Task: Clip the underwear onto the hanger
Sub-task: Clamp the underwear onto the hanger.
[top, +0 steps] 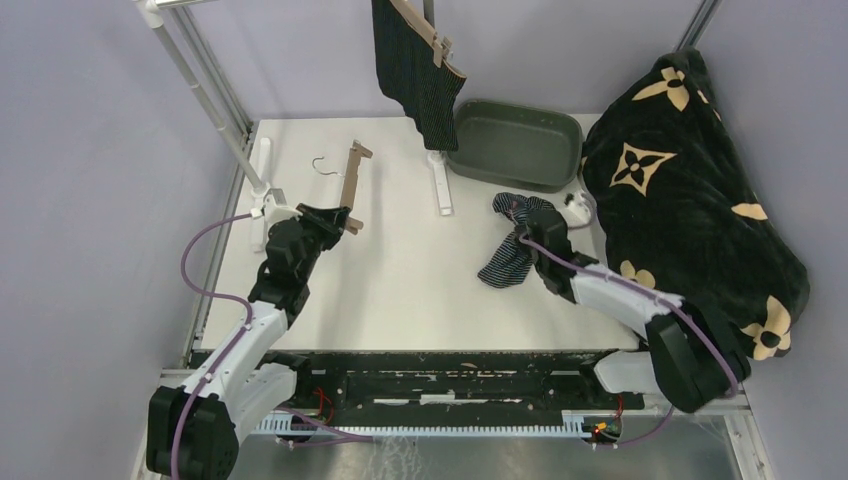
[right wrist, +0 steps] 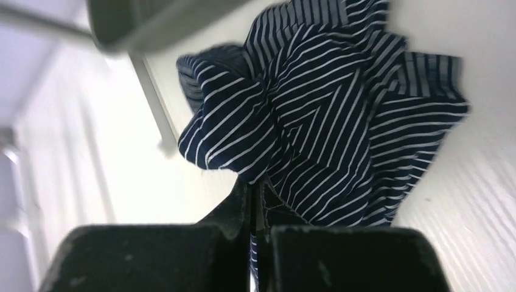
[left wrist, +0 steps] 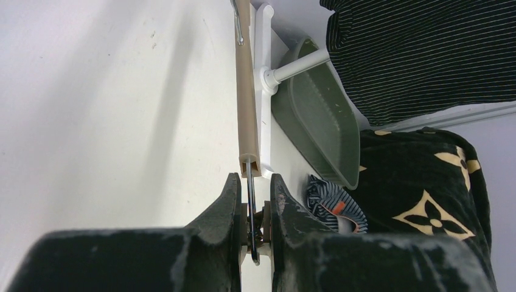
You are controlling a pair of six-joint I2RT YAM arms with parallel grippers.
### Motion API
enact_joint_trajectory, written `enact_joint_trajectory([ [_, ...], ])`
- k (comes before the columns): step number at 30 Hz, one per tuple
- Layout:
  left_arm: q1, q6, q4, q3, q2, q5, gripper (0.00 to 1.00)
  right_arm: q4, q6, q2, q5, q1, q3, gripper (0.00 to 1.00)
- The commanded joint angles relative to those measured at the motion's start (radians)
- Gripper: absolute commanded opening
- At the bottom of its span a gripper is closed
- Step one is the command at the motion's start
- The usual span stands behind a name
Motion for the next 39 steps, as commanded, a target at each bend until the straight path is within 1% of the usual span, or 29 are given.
enact_joint_trajectory([
  [1,-0.001,-0.007,0.077,0.008,-0.03,-0.018,0.03,0.228,0.26,-0.184,0.283,-0.003,-0.146,0.0],
  [6,0.0,-0.011,0.077,0.007,-0.031,-0.011,0.03,0.142,0.261,-0.312,0.396,-0.004,-0.181,0.0],
  [10,-0.001,-0.014,0.077,0.002,-0.038,-0.005,0.03,0.114,0.32,-0.347,0.494,-0.004,-0.223,0.01],
  [11,0.0,-0.014,0.077,0.001,-0.039,-0.005,0.03,0.062,0.322,-0.347,0.512,-0.004,-0.208,0.08],
  [12,0.0,-0.014,0.075,0.001,-0.042,-0.005,0.03,-0.033,0.322,-0.345,0.53,-0.004,-0.176,0.19],
  [14,0.0,-0.014,0.073,-0.001,-0.043,-0.008,0.03,-0.22,0.317,-0.33,0.557,-0.004,-0.084,0.63],
  [15,-0.001,-0.013,0.071,-0.001,-0.044,-0.009,0.03,-0.307,0.314,-0.318,0.567,-0.004,-0.046,0.78],
  [16,-0.001,-0.014,0.072,-0.001,-0.044,-0.007,0.03,-0.374,0.306,-0.306,0.575,-0.004,-0.012,0.86],
  [17,-0.001,-0.014,0.073,0.0,-0.043,-0.005,0.03,-0.414,0.292,-0.299,0.577,-0.004,0.007,0.9],
  [19,0.0,-0.016,0.077,0.001,-0.039,0.0,0.03,-0.413,0.223,-0.295,0.553,-0.005,0.016,0.92],
  [20,-0.001,-0.016,0.078,0.0,-0.038,0.001,0.03,-0.384,0.159,-0.292,0.524,-0.004,0.017,0.92],
  [22,-0.001,-0.016,0.08,0.001,-0.036,0.001,0.03,-0.311,-0.02,-0.265,0.414,-0.005,0.04,0.92],
  [23,0.0,-0.015,0.079,0.001,-0.035,0.0,0.03,-0.301,-0.11,-0.237,0.351,-0.004,0.072,0.9],
  [25,-0.001,-0.014,0.08,0.002,-0.036,-0.003,0.03,-0.363,-0.263,-0.152,0.195,-0.004,0.178,0.87],
  [26,-0.001,-0.014,0.078,0.002,-0.038,-0.003,0.03,-0.445,-0.336,-0.101,0.097,-0.003,0.247,0.86],
  [27,-0.001,-0.014,0.078,0.002,-0.038,-0.005,0.03,-0.524,-0.377,-0.045,0.035,-0.001,0.315,0.85],
  [29,0.0,-0.013,0.078,0.002,-0.041,-0.006,0.03,-0.654,-0.436,0.046,-0.035,0.009,0.415,0.85],
  [31,0.0,-0.013,0.077,0.002,-0.043,-0.007,0.03,-0.729,-0.46,0.097,-0.052,0.033,0.456,0.85],
  [35,0.0,-0.009,0.075,0.001,-0.038,-0.01,0.03,-0.723,-0.453,0.069,-0.081,0.068,0.383,0.85],
  [39,0.0,-0.014,0.078,0.0,-0.028,-0.006,0.03,-0.745,-0.427,0.006,-0.034,0.117,0.301,0.85],
])
